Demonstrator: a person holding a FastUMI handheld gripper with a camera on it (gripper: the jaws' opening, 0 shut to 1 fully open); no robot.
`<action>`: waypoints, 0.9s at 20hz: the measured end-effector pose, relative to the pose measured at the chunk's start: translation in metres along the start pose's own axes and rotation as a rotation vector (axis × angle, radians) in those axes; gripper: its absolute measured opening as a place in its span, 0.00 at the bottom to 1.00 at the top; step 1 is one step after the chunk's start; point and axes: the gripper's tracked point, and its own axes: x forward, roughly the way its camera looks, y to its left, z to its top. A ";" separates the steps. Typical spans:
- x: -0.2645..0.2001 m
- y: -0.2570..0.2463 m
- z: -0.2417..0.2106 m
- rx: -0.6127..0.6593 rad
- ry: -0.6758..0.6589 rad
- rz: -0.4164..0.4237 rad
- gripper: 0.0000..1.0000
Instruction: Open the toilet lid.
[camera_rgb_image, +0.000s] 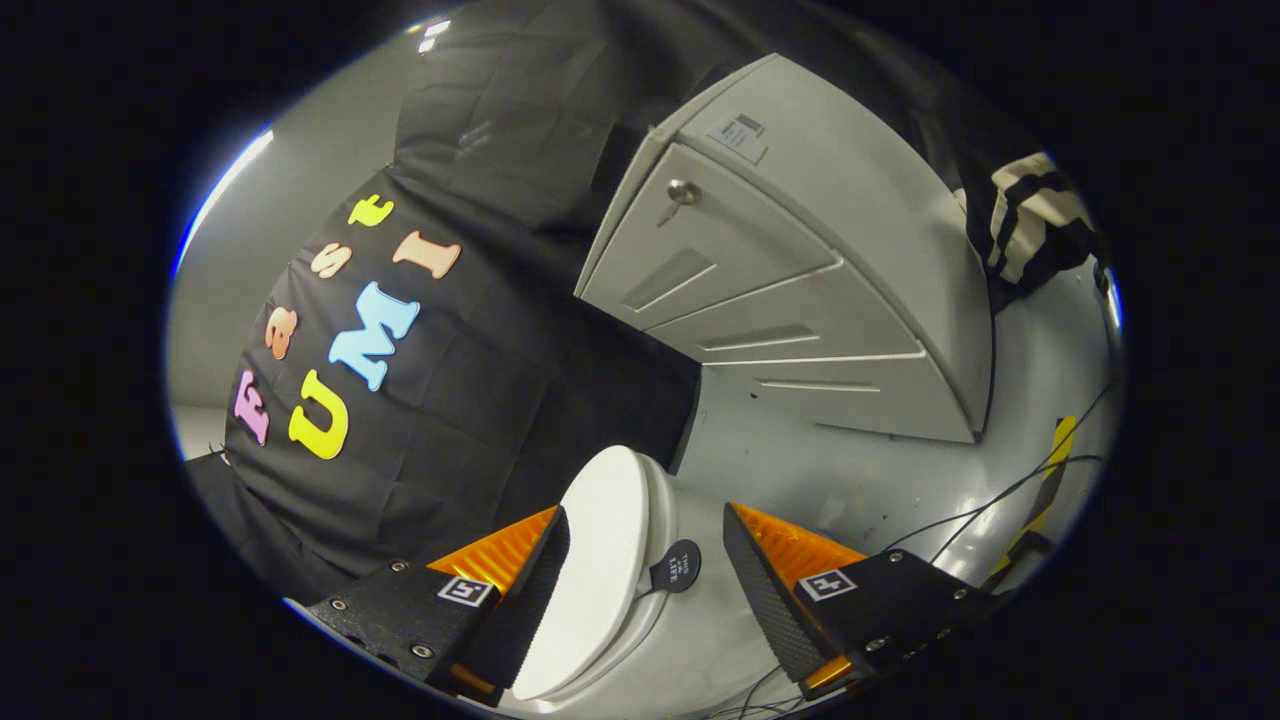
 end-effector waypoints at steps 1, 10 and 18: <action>0.000 -0.003 -0.007 0.027 0.035 0.004 0.95; 0.029 -0.018 -0.051 0.130 0.143 -0.007 0.77; 0.034 -0.004 -0.069 0.215 0.198 -0.014 0.43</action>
